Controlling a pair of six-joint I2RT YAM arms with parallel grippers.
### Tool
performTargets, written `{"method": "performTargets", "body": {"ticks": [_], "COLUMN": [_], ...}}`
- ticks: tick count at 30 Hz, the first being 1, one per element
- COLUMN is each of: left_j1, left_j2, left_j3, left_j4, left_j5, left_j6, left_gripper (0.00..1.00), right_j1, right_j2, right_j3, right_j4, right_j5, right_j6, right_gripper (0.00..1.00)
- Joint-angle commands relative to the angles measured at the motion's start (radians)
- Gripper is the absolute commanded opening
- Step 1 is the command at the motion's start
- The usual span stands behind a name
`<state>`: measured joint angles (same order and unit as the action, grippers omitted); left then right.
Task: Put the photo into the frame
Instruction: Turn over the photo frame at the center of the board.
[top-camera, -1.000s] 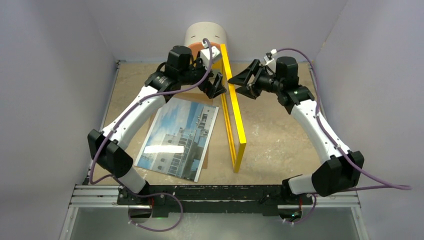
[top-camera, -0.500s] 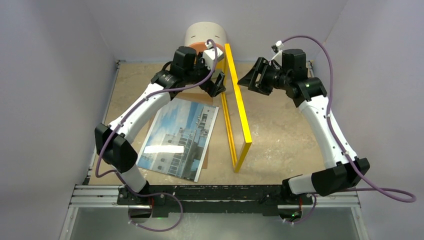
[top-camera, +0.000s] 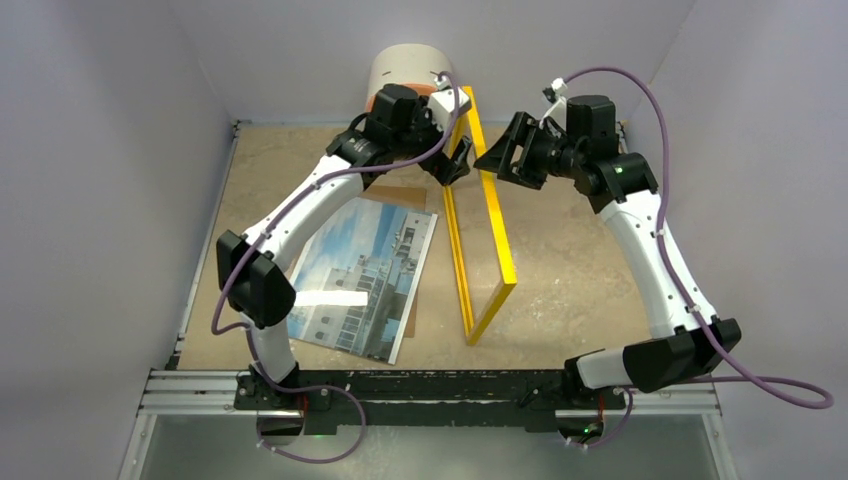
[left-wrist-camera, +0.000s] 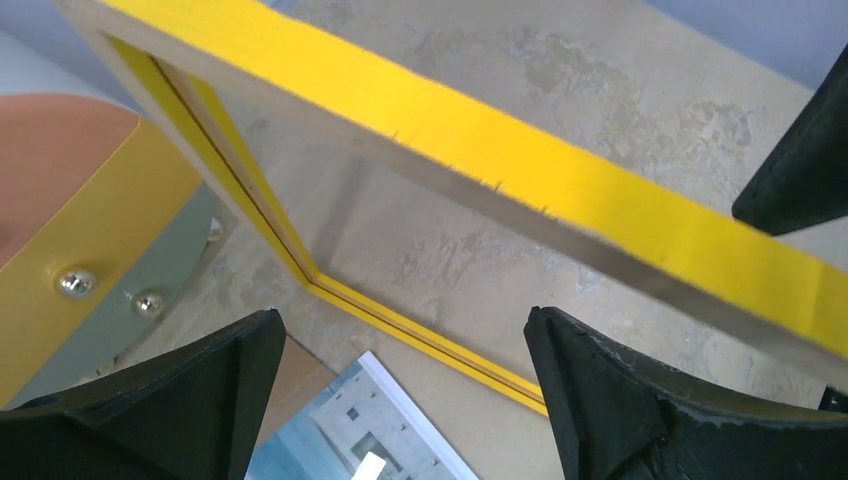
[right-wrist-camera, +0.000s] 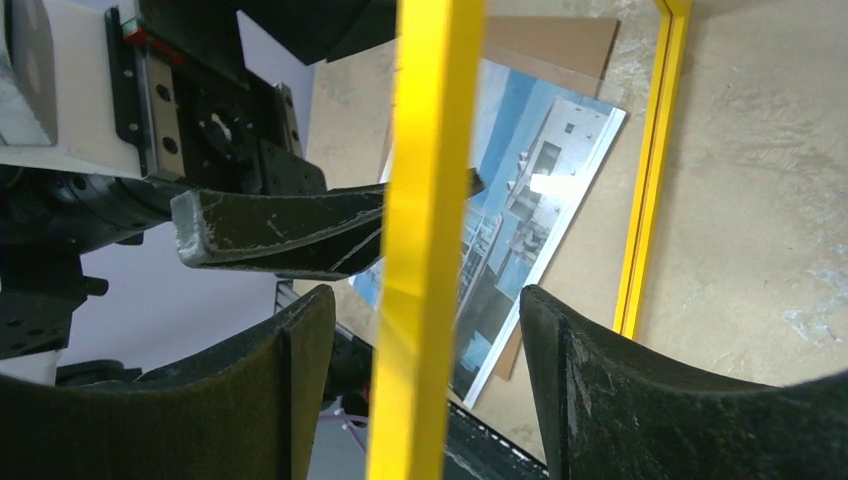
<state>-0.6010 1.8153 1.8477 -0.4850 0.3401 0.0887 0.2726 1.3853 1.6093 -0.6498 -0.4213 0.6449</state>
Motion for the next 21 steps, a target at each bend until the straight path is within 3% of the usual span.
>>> {"method": "performTargets", "body": {"ticks": [1,5,8,16,21], "left_j1": [-0.018,-0.03,-0.034,-0.034,-0.035], "left_j2": [0.046,0.069,0.07,-0.012,-0.087], "left_j3": [0.097,0.13,0.128,-0.049,-0.269], "left_j4": [-0.017,-0.021,-0.021,-0.006,0.05], "left_j5": [-0.017,-0.025,-0.035,-0.116,-0.186], "left_j6": [-0.012,-0.013,-0.014,0.06,0.176], "left_gripper": [1.0,1.0,1.0,1.0,1.0], "right_j1": [-0.004,-0.004,-0.004,-0.004,-0.004], "right_j2": [-0.04,-0.042,-0.034,-0.061,-0.08], "right_j3": [0.004,0.024,0.043,-0.042,-0.108], "right_j4": [0.005,-0.039,-0.1,-0.179,-0.188], "right_j5": [-0.05,-0.032,0.035,0.285,0.39], "right_j6": [-0.01,-0.039,-0.085,-0.166,-0.209], "right_gripper": [0.71,0.71,0.65,0.33,0.22]}}
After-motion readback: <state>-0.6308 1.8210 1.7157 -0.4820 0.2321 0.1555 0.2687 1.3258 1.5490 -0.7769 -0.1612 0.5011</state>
